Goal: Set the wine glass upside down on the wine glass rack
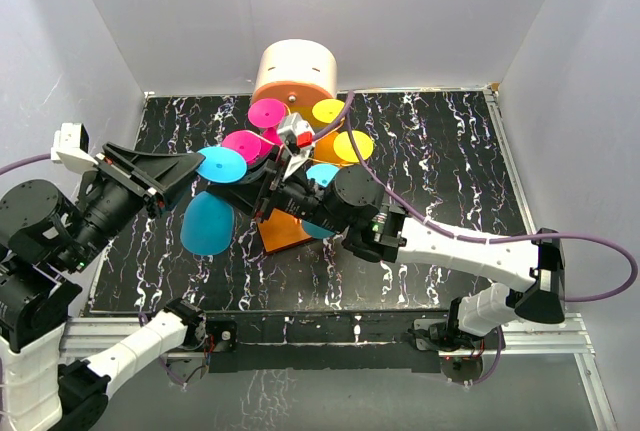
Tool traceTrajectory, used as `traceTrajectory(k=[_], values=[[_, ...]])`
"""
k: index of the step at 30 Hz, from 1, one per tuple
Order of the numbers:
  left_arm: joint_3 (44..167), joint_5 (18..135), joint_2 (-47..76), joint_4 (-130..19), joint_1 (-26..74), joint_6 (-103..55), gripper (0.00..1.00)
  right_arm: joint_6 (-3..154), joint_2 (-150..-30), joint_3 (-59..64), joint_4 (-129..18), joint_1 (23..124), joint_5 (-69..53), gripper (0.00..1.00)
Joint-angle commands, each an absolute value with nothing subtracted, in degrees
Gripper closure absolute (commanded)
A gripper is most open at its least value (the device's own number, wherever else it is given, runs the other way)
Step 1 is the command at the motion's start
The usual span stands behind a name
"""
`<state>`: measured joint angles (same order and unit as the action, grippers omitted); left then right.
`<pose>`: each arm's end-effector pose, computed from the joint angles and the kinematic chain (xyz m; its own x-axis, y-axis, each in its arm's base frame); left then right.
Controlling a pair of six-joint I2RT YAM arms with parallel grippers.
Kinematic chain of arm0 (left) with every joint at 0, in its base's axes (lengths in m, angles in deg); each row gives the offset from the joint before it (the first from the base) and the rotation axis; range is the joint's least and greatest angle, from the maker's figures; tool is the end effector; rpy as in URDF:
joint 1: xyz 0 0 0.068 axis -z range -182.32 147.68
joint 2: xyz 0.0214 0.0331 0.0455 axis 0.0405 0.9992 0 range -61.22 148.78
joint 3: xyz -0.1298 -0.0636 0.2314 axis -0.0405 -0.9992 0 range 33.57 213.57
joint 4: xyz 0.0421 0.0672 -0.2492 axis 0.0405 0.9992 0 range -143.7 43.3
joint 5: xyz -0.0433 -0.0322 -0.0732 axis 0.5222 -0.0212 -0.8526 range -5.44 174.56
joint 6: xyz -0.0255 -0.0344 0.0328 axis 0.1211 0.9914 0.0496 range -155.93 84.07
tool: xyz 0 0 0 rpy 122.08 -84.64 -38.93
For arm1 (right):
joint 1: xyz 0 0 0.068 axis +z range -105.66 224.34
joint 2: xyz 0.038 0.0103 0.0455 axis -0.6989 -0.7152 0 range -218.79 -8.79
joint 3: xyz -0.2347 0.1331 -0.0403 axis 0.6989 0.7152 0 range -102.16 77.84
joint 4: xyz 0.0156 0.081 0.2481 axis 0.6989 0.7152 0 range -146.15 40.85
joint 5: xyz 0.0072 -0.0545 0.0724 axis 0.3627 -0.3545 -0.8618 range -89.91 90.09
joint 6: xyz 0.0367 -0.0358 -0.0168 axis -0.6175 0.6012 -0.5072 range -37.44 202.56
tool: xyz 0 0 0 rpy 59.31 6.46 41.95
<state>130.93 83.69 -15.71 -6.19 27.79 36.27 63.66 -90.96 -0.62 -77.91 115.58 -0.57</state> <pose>0.0417 -0.0247 0.5398 -0.4700 -0.8280 -0.3058 0.2197 0.2258 -0.9491 0.1079 0.3189 0.4530 -0.2135 0.3783 -0.9007 -0.9314 0.1995 0.3045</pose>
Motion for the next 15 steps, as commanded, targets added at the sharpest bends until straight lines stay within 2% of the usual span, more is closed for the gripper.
traceTrajectory(k=[1, 9, 15], values=[[129.8, 85.1, -16.0, -6.3, 27.6, 37.9, 0.75, 65.8, -90.2, -3.5, -81.1, 116.2, -2.9, 1.0], [129.4, 85.8, -16.7, -3.5, 27.7, 39.7, 0.69, 68.2, -91.2, -4.8, -78.6, 116.3, -6.8, 1.0], [129.5, 87.5, -17.8, -1.8, 27.7, 40.3, 0.85, 67.8, -91.0, -3.6, -80.1, 116.3, -6.8, 1.0]])
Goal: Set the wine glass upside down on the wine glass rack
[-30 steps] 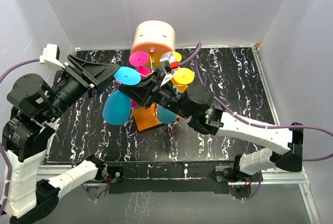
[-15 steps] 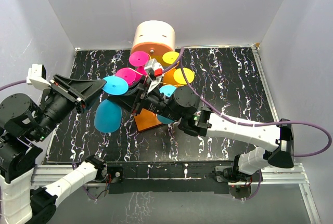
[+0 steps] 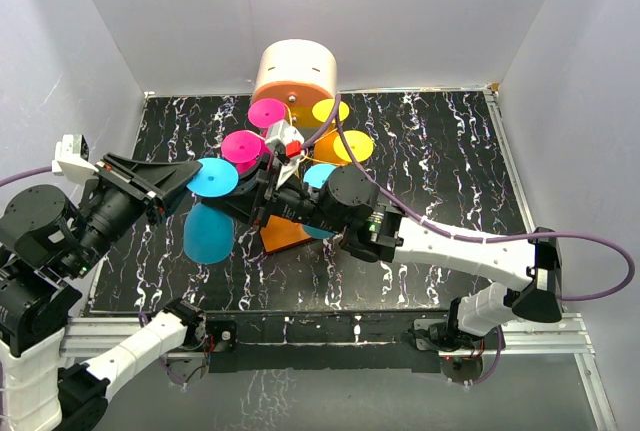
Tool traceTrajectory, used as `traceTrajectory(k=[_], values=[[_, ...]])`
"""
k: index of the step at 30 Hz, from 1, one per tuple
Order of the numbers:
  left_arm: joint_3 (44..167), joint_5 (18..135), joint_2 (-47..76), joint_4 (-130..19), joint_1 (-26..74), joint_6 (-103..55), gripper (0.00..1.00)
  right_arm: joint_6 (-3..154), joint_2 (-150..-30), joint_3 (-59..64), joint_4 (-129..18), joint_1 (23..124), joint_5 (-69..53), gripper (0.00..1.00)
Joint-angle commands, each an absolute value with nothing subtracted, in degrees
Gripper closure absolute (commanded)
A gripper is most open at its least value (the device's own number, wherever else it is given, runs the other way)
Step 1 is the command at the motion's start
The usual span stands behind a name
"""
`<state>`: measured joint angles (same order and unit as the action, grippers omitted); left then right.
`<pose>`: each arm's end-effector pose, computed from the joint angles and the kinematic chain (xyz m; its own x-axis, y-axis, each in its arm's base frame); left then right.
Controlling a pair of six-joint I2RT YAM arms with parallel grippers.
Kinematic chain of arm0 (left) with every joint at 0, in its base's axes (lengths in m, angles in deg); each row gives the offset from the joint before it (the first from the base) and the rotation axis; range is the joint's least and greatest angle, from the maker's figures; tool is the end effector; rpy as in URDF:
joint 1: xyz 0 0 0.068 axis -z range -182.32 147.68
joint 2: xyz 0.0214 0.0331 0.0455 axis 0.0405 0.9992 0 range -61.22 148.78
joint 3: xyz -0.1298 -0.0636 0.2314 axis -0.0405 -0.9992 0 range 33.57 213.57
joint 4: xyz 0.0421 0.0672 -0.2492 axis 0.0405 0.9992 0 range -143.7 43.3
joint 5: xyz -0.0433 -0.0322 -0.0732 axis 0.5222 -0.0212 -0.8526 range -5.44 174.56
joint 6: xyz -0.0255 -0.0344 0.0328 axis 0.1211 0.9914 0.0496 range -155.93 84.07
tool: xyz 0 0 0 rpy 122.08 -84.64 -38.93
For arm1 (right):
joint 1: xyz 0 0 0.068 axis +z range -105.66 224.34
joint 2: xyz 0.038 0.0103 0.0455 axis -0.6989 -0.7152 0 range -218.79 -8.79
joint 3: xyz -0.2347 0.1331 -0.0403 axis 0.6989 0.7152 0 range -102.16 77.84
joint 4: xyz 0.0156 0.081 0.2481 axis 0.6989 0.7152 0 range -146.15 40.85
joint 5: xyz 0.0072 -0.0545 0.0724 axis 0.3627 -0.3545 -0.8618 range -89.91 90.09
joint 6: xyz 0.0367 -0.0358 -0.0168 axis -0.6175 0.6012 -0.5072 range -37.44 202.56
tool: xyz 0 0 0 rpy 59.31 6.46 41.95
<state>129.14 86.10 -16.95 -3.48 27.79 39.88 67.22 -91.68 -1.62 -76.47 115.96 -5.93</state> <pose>0.0411 -0.0226 0.5285 -0.4596 -0.8538 -0.2445 0.1330 0.2060 -0.9695 0.1038 0.3240 0.4524 -0.1696 0.3235 -0.9309 -0.9649 0.1377 0.2237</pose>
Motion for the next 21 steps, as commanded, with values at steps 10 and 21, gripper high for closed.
traceTrajectory(k=[10, 21], values=[[129.0, 88.8, -18.1, -2.6, 27.7, 40.5, 1.0, 65.9, -87.7, 0.0, -82.1, 116.3, -5.6, 0.8], [131.4, 94.9, -18.3, 1.6, 27.7, 40.9, 1.0, 66.1, -78.3, 8.0, -81.6, 116.3, -3.4, 0.3]])
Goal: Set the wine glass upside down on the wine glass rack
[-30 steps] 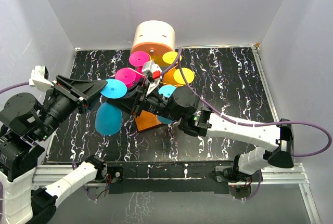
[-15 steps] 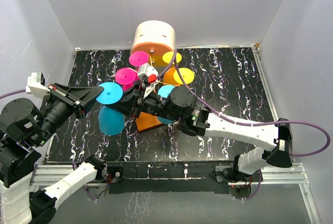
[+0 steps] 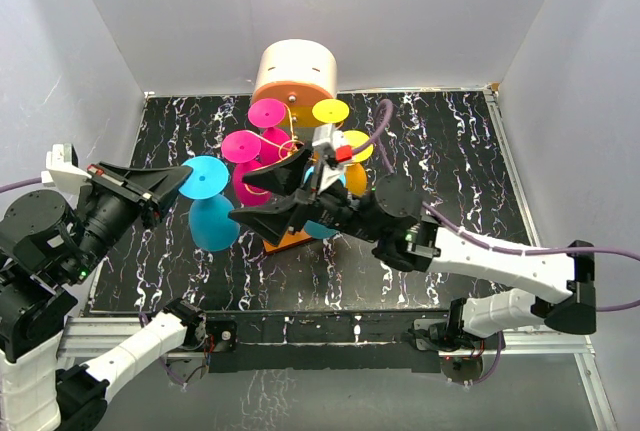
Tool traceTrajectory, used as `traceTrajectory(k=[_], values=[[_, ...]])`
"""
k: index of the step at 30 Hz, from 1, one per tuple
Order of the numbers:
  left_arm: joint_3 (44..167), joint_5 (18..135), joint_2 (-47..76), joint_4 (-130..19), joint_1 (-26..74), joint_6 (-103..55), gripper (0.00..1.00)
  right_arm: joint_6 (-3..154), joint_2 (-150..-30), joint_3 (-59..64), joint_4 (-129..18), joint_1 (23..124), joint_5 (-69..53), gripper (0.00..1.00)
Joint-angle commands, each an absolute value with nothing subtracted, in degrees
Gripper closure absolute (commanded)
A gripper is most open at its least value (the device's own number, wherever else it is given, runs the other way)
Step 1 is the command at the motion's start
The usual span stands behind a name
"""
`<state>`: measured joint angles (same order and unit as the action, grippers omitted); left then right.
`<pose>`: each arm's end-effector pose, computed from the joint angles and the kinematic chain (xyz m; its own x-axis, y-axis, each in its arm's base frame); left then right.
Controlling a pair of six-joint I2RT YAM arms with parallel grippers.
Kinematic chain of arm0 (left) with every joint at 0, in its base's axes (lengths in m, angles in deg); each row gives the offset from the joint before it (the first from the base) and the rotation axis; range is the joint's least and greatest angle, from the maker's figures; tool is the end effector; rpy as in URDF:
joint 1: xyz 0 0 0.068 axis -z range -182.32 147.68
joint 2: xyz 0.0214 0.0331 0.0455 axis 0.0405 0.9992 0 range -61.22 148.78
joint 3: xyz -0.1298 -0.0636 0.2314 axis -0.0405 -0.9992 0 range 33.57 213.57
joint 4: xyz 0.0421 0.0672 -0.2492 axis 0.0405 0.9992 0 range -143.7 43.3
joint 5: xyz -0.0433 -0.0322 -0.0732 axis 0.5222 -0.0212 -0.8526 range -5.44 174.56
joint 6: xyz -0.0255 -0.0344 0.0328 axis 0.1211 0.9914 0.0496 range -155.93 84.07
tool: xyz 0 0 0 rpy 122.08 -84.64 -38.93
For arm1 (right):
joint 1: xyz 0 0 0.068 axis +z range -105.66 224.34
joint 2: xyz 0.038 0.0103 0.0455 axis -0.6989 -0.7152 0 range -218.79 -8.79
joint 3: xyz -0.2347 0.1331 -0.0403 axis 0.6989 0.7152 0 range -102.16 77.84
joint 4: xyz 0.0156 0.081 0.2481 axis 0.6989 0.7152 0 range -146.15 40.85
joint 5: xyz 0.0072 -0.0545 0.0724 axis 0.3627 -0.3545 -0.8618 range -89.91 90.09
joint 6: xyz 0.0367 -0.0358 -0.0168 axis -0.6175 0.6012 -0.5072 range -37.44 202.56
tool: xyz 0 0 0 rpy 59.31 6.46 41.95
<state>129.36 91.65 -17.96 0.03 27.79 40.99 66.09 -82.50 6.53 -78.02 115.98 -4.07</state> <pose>0.0355 -0.0154 0.5231 -0.3850 -0.8941 -0.2287 0.0709 0.2184 -0.9733 0.0910 0.2823 0.4530 -0.1737 0.3739 -0.9110 -0.9582 0.1494 0.2440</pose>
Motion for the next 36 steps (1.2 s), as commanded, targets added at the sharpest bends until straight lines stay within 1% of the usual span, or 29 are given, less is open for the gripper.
traceTrajectory(k=[1, 6, 9, 12, 18, 25, 36], values=[[131.3, 95.2, -18.4, 2.0, 27.8, 41.0, 1.0, 66.0, -77.4, 8.6, -81.5, 116.3, -3.2, 0.3], [130.5, 94.0, -17.9, 3.6, 28.3, 38.7, 1.0, 64.5, -72.3, 11.3, -80.4, 116.3, -0.8, 0.3], [133.8, 94.3, -15.1, 8.6, 29.9, 34.9, 1.0, 63.9, -69.1, 12.4, -79.4, 116.3, 0.9, 0.29], [133.4, 91.0, -13.7, 9.0, 30.4, 32.7, 1.0, 63.3, -66.0, 13.8, -78.3, 116.3, 2.5, 0.3], [127.7, 81.6, -11.3, 4.1, 30.6, 30.4, 1.0, 62.1, -60.8, 17.2, -77.5, 116.3, 5.6, 0.29], [123.8, 72.3, -8.0, -4.0, 30.6, 29.4, 1.0, 61.5, -58.6, 18.3, -75.9, 116.3, 7.2, 0.29], [118.1, 71.1, -5.4, -12.9, 30.6, 31.7, 1.0, 60.3, -55.0, 20.4, -74.9, 116.3, 8.8, 0.29]])
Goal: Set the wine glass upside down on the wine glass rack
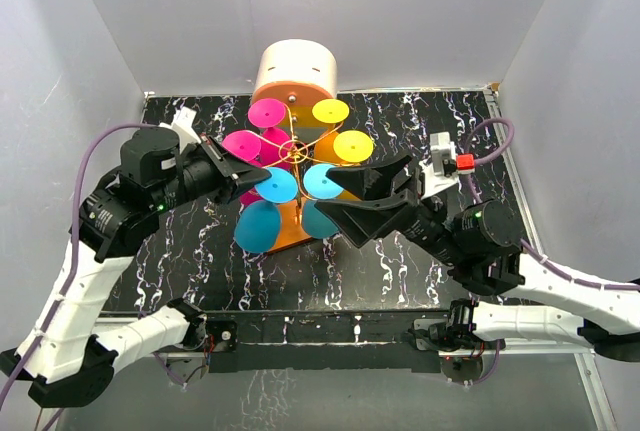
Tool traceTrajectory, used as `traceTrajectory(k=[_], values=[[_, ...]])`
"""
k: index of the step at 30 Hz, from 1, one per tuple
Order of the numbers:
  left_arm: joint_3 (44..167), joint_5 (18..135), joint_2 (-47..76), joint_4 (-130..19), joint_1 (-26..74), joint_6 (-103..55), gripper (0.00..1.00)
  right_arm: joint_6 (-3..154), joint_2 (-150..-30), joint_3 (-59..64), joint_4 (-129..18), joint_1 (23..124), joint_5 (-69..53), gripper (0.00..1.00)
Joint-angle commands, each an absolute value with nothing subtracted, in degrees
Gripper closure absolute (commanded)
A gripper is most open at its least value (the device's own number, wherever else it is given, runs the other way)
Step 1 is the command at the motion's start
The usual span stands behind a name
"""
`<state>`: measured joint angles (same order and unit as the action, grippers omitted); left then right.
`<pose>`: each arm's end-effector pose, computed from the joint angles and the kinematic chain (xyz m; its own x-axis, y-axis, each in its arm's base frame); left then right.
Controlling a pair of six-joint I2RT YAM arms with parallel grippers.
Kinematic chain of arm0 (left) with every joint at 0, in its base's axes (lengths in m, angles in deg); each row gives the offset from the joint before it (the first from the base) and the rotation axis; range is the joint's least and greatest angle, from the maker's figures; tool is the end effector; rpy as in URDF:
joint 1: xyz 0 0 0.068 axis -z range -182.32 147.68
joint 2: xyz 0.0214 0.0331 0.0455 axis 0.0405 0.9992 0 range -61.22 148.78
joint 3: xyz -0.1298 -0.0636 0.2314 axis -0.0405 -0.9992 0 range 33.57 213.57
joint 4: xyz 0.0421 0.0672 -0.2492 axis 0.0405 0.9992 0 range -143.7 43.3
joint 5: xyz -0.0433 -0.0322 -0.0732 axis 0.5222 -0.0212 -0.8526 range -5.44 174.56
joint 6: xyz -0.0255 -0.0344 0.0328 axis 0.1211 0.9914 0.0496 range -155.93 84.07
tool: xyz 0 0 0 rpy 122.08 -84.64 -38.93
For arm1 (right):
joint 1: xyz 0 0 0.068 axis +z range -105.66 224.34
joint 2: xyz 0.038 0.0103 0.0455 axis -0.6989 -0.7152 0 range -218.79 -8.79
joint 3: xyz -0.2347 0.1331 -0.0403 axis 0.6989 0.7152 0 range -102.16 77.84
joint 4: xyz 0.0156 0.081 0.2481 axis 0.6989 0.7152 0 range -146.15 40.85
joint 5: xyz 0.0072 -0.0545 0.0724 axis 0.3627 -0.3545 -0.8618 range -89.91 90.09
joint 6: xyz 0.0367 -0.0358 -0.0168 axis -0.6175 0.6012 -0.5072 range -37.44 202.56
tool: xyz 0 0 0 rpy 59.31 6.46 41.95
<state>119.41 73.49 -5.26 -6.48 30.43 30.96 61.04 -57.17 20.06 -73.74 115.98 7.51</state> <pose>0.1299 -0.0916 0.4738 -0.7284 -0.6048 -0.3219 0.0383 0.4333 -0.9005 0.0592 0.1637 0.4596 -0.1989 0.5552 -0.8076 -0.8943 0.2343 0.3813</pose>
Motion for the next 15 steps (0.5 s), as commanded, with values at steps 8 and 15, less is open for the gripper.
traceTrajectory(k=[8, 15], values=[[116.0, 75.2, -5.4, -16.9, 30.6, 32.7, 1.0, 59.6, -53.9, 20.9, -74.6, 116.3, 9.1, 0.29], [112.9, 77.2, -6.2, -20.6, 30.5, 34.6, 1.0, 58.9, -53.6, 21.1, -74.6, 116.3, 9.2, 0.29]])
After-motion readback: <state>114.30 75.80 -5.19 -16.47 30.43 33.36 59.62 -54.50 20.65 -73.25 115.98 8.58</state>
